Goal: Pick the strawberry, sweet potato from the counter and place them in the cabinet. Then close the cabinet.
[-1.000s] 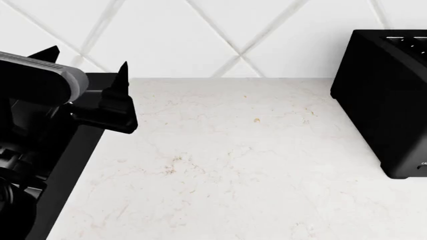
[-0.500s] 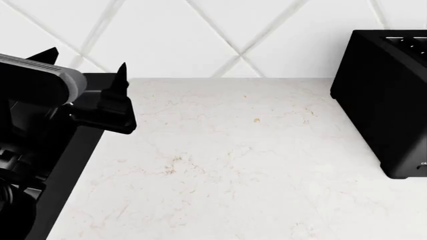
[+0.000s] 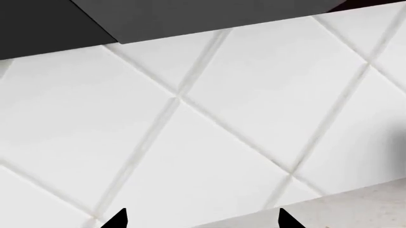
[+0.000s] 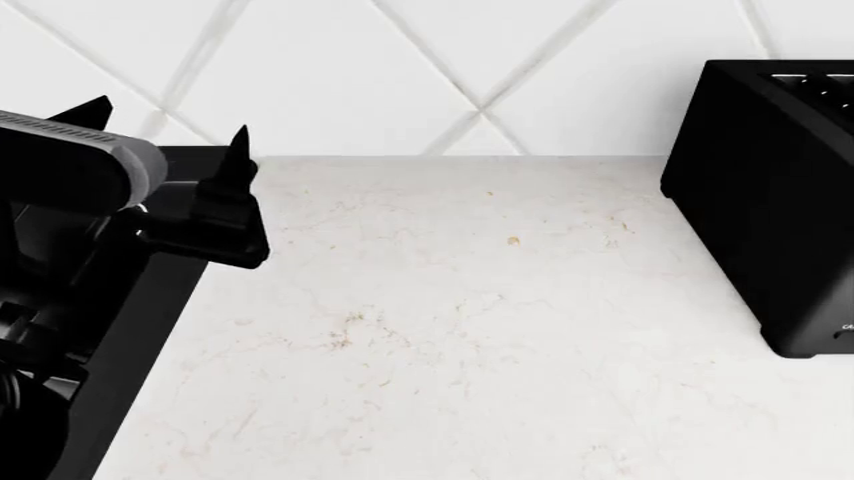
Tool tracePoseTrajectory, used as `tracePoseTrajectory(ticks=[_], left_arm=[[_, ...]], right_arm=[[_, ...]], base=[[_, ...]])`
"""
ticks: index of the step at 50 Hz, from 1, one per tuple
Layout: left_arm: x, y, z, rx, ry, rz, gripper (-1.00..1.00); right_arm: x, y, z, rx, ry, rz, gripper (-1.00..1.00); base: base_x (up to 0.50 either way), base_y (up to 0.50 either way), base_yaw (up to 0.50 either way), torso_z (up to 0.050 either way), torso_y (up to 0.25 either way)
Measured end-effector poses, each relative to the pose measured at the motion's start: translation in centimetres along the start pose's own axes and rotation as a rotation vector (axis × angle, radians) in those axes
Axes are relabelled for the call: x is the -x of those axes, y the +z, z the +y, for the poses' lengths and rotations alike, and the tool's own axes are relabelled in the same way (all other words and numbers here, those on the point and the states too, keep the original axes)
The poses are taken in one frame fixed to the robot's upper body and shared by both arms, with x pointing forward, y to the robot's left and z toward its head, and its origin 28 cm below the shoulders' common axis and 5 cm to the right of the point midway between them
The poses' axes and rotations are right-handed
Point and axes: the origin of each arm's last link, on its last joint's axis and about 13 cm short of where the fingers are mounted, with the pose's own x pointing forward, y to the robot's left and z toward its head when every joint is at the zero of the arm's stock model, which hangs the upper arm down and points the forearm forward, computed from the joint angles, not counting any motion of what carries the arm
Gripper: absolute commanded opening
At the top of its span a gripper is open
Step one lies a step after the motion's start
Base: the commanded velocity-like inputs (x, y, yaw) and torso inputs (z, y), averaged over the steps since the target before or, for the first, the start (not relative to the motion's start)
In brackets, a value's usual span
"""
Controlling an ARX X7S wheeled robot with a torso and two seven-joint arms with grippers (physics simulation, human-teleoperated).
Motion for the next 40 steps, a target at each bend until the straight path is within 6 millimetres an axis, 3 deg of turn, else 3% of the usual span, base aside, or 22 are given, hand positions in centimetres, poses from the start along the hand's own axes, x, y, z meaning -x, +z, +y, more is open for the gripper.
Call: tracePoseTrajectory(ticks=[20, 40], left_arm=[[0.1, 0.1, 0.0, 0.001, -0.001, -0.001, 1.00], [0.1, 0.0, 0.1, 0.004, -0.002, -0.004, 1.00]], right_arm=[[-2.5, -0.9, 1.0, 0.228, 0.016, 0.118, 1.00], [-3.9, -1.7, 1.8, 0.429, 0.048, 0.162, 1.00]], base=[[0.00, 0.00, 0.00, 0.000, -0.006], [0.00, 0.00, 0.00, 0.000, -0.009]])
